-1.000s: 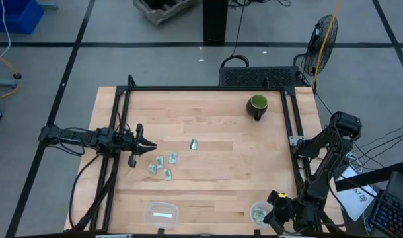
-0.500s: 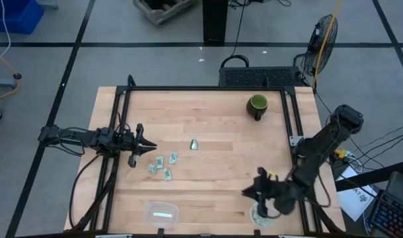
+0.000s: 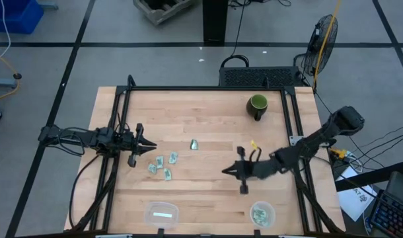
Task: Pick and place Stevia / Truvia into bins
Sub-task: Put the truvia packet into the left transparent container
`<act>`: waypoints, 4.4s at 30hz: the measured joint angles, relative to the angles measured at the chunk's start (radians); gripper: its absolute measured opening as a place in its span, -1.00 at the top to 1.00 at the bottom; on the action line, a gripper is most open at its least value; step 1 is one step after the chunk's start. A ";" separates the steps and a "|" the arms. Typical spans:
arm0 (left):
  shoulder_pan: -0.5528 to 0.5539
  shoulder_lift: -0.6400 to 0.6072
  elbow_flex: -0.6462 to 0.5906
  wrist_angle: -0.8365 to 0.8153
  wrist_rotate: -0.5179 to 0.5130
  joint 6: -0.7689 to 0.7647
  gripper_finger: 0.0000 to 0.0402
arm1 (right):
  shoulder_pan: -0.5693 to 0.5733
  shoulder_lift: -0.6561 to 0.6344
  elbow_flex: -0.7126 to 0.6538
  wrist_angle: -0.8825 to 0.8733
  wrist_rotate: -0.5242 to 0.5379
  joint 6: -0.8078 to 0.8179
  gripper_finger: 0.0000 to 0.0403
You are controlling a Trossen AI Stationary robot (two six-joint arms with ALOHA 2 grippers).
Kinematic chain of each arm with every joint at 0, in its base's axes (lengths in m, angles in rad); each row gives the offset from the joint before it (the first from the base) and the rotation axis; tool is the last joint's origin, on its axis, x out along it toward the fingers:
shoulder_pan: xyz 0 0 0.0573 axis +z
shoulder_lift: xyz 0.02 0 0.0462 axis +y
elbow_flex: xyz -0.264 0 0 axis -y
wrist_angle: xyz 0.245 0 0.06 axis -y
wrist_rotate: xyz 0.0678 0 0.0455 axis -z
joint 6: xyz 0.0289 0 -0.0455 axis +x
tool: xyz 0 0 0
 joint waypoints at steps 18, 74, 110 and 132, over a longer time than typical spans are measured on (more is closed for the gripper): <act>0.000 0.000 0.000 0.104 -0.002 -0.064 0.71 | -0.333 -0.584 -0.450 0.222 -0.183 -0.080 1.00; 0.264 1.181 0.475 0.342 0.115 -0.363 0.71 | -0.334 -1.300 -0.599 -0.191 -0.156 -0.130 0.98; 0.339 1.619 0.784 -0.058 0.147 -0.294 -0.15 | -0.334 -1.300 -0.599 -0.190 -0.157 -0.130 0.99; 0.309 1.666 0.782 0.016 0.221 -0.323 0.53 | -0.334 -1.289 -0.599 -0.189 -0.157 -0.129 0.99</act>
